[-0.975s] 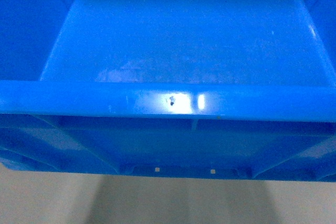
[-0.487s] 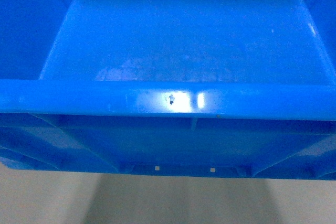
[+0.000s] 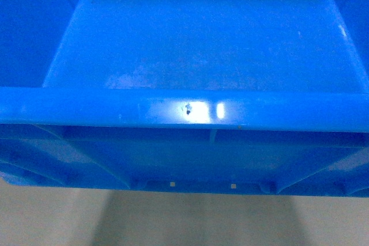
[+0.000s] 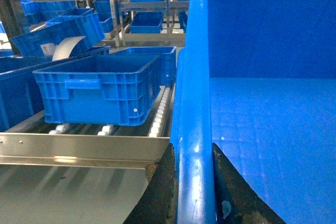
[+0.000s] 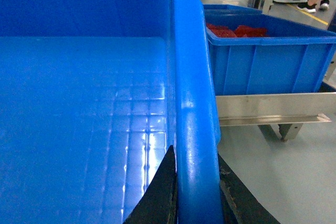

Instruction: Place box next to blue box on left shelf

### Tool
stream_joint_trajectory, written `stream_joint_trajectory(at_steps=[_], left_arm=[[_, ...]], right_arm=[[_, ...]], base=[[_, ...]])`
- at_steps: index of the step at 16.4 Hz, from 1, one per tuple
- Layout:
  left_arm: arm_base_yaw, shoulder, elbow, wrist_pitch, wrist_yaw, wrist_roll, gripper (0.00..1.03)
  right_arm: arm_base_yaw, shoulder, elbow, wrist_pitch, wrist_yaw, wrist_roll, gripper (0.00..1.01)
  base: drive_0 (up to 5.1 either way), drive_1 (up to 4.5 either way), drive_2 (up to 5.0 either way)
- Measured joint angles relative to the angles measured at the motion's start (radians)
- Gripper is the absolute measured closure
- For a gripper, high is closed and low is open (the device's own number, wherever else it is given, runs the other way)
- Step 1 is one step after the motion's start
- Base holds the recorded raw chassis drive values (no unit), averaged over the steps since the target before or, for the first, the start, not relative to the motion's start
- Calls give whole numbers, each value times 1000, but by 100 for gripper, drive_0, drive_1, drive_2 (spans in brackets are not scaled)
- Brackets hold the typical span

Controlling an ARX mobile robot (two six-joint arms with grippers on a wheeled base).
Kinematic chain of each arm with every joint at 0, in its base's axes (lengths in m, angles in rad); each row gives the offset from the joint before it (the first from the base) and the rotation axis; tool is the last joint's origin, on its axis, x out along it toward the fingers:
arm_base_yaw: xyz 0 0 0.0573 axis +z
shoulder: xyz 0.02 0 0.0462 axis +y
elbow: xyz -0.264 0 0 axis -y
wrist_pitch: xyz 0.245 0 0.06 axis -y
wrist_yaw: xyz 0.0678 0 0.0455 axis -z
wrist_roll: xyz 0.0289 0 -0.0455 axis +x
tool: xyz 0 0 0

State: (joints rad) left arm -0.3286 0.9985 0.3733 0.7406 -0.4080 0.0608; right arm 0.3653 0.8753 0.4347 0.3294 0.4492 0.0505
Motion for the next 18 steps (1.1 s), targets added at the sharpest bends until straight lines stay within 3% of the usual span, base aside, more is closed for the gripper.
stream_joint_trajectory(at_steps=[18], left_arm=[[0, 0, 0, 0, 0, 0, 92]], right_arm=[[0, 0, 0, 0, 0, 0, 92]], base=[[10, 428, -407]])
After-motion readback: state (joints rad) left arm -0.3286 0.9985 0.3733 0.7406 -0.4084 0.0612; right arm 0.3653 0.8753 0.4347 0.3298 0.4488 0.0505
